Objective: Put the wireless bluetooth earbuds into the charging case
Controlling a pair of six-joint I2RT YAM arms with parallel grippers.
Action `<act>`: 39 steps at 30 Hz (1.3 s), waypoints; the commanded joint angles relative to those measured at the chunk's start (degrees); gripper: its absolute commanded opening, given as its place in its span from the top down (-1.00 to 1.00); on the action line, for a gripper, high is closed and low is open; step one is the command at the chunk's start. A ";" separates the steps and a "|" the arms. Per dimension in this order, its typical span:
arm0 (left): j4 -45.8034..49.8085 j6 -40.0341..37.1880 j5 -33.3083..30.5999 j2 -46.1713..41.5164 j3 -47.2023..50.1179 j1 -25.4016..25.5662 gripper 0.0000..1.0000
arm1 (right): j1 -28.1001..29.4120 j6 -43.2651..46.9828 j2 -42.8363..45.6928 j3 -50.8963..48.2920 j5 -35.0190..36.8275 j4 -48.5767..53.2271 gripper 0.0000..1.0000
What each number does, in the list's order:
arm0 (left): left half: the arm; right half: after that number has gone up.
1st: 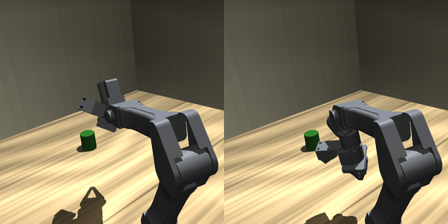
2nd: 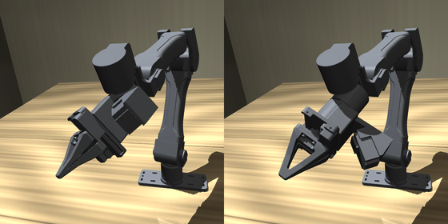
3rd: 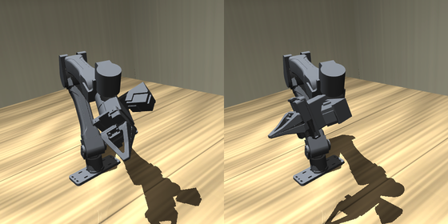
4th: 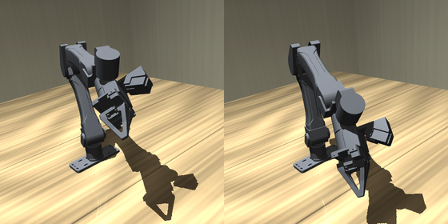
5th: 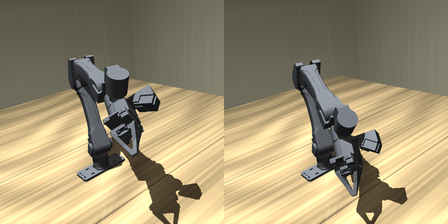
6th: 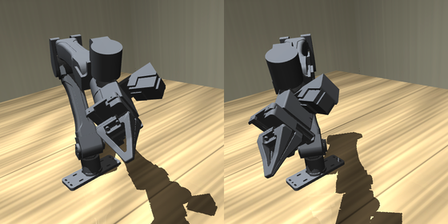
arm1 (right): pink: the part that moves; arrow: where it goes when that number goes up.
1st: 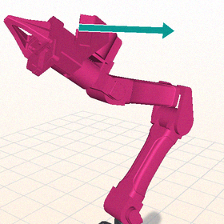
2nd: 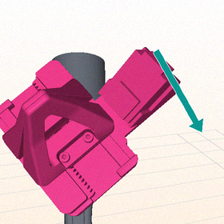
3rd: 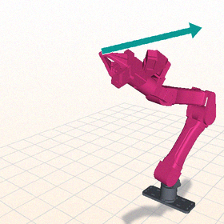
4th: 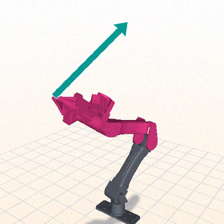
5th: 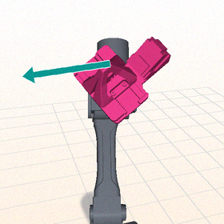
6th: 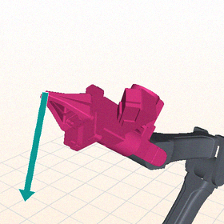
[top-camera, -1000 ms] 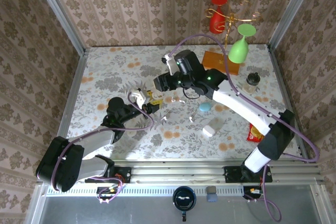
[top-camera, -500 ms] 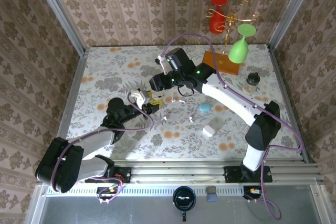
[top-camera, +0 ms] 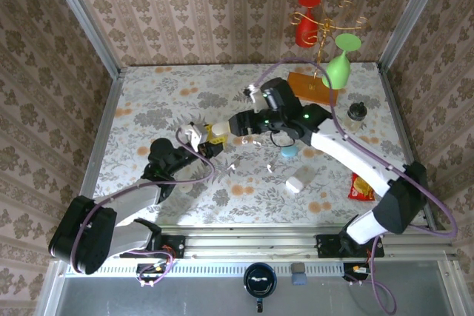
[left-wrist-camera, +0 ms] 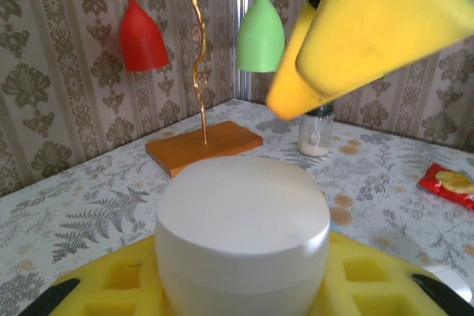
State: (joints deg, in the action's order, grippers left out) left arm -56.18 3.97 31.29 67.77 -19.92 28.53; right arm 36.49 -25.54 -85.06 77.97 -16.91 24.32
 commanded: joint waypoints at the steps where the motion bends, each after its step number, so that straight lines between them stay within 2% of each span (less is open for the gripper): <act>1: -6.84 4.51 -0.62 0.31 -2.09 0.32 0.43 | -3.63 -14.88 3.42 -6.78 -11.48 -13.86 -0.49; 10: -12.36 7.90 1.29 4.09 -5.08 0.68 0.44 | -6.87 -33.17 4.90 -19.28 -24.98 -35.19 -0.52; 16: -14.54 7.02 1.23 5.60 -4.96 1.66 0.44 | -6.81 -43.82 2.81 -22.98 -28.56 -50.66 -0.51; 21: -15.54 7.17 1.96 6.15 -4.95 1.87 0.44 | -6.52 -45.12 2.05 -22.44 -28.62 -51.46 -0.50; 22: -15.54 7.07 2.32 6.30 -5.10 1.88 0.44 | -6.45 -45.27 1.87 -22.14 -28.55 -51.38 -0.48; 25: -15.54 6.52 2.99 6.57 -5.51 2.14 0.45 | -6.12 -46.48 0.54 -21.03 -29.12 -51.73 -0.21; 30: -15.54 6.49 3.41 7.15 -6.12 2.62 0.44 | -5.77 -47.86 -1.64 -20.12 -29.84 -53.23 -0.14; 39: -15.87 6.20 2.08 7.47 -5.44 2.75 0.42 | -5.73 -49.11 -2.92 -20.16 -30.03 -55.16 0.51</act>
State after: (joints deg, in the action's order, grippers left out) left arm -69.73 9.96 32.97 75.31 -24.05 30.83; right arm 30.37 -74.63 -87.13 56.31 -45.47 -28.86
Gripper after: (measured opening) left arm 0.358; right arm 0.266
